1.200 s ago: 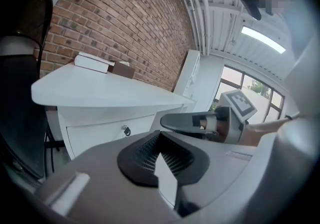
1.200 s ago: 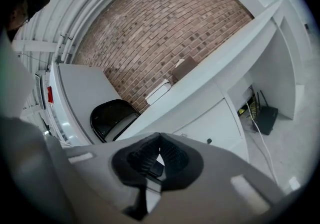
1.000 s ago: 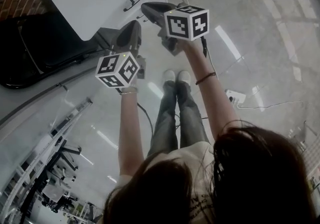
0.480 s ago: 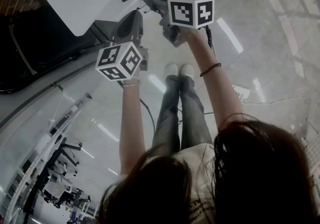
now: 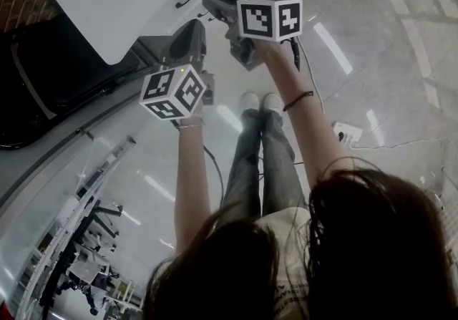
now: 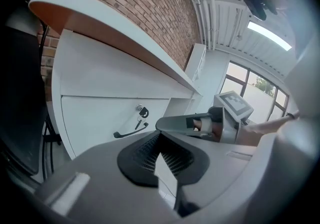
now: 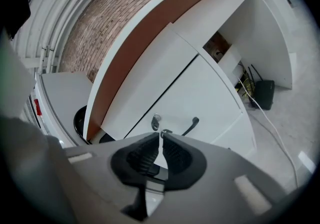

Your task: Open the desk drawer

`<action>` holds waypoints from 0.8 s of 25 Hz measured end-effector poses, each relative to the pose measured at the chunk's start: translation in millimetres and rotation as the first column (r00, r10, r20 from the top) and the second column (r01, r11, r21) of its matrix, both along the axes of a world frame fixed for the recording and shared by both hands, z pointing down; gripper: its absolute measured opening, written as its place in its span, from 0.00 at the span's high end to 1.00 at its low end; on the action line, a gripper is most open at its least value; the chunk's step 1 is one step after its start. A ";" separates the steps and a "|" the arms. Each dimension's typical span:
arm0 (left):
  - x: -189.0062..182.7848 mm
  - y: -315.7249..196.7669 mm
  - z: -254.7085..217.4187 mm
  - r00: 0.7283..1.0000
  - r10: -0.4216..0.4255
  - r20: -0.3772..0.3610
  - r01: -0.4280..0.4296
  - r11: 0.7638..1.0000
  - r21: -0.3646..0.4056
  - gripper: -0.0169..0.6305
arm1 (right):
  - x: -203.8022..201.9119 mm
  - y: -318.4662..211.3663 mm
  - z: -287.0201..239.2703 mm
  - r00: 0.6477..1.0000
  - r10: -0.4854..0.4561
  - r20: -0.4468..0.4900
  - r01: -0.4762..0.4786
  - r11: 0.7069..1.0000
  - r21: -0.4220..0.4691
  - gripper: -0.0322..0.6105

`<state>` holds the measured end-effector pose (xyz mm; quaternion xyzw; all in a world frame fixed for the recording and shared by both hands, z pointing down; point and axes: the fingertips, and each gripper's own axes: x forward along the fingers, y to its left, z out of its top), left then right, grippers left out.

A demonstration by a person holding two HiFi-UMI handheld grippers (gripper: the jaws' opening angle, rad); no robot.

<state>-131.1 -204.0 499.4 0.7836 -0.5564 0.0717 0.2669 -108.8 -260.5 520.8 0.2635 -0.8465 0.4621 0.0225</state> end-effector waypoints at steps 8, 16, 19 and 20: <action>-3.5 -9.8 16.3 1.000 -0.012 0.000 0.012 1.000 -0.003 0.98 | -8.1 -15.9 21.4 0.999 0.029 0.019 -0.028 0.998 -0.051 0.90; -7.8 -18.5 31.8 0.999 -0.040 0.006 0.040 0.999 0.033 0.98 | -13.1 -27.6 43.6 0.996 0.051 0.071 -0.044 0.994 -0.103 0.85; -10.3 -20.8 39.3 0.998 -0.058 0.008 0.057 0.997 0.050 0.98 | -13.7 -32.1 51.9 0.993 0.067 0.097 -0.056 0.991 -0.118 0.84; -11.0 -21.6 41.4 0.998 -0.064 0.010 0.063 0.996 0.057 0.98 | -13.6 -33.8 54.6 0.992 0.075 0.104 -0.062 0.990 -0.124 0.84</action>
